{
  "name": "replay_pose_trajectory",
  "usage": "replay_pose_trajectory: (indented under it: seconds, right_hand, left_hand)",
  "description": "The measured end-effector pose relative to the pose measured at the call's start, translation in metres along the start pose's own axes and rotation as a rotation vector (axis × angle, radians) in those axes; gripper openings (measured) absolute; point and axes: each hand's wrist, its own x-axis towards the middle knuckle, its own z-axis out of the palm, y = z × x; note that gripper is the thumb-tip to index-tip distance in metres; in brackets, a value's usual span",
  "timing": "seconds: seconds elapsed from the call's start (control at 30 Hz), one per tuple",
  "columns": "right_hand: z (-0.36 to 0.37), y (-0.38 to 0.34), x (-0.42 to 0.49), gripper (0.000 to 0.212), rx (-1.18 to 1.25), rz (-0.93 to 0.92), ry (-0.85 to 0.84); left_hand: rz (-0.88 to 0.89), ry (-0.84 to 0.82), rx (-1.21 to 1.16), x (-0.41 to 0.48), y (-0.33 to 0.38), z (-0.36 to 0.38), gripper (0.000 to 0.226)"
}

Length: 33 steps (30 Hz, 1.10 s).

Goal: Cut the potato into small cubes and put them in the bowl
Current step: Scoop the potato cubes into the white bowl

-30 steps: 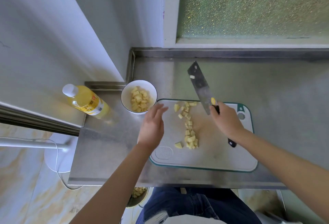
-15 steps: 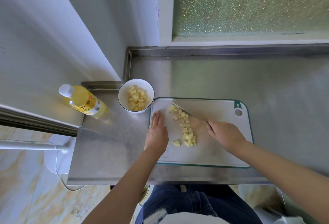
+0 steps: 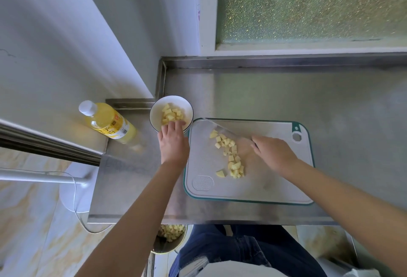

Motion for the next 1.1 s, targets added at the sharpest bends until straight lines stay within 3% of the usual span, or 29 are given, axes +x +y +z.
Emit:
replay_pose_trajectory:
  seconds: [0.03,0.1,0.23,0.37,0.5,0.57,0.67,0.87,1.1]
  right_hand:
    - [0.003,0.000,-0.003,0.013,-0.034,-0.072,0.029]
    - [0.004,0.001,-0.011,0.033,-0.125,-0.147,0.014]
    - [0.008,0.016,-0.024,0.058,-0.170,-0.178,-0.050]
    - [0.008,0.031,-0.038,0.051,-0.263,-0.216,-0.106]
    - [0.004,0.038,-0.052,0.026,-0.086,-0.201,-0.036]
    - [0.005,0.041,-0.059,0.020,0.053,-0.122,0.040]
    - [0.004,0.039,-0.071,0.024,0.281,0.063,-0.025]
    - [0.011,0.027,-0.094,0.038,0.833,0.471,0.008]
    - [0.028,0.018,-0.108,0.038,1.072,0.652,-0.083]
  left_hand:
    - [-0.006,-0.042,-0.009,0.001,-0.001,-0.001,0.035]
    - [-0.025,-0.099,-0.036,0.005,-0.002,-0.005,0.026]
    - [-0.020,-0.053,-0.025,0.008,-0.002,-0.011,0.025]
    - [0.038,0.035,-0.019,0.005,-0.001,-0.012,0.026]
    - [0.108,0.081,-0.014,-0.008,0.005,-0.009,0.033]
    - [0.135,0.079,-0.027,-0.016,0.011,-0.008,0.035]
    - [0.164,0.055,-0.055,-0.024,0.022,-0.006,0.037]
    - [0.212,0.026,-0.048,-0.034,0.028,0.000,0.039]
    - [0.307,0.064,-0.035,-0.049,0.030,0.004,0.041]
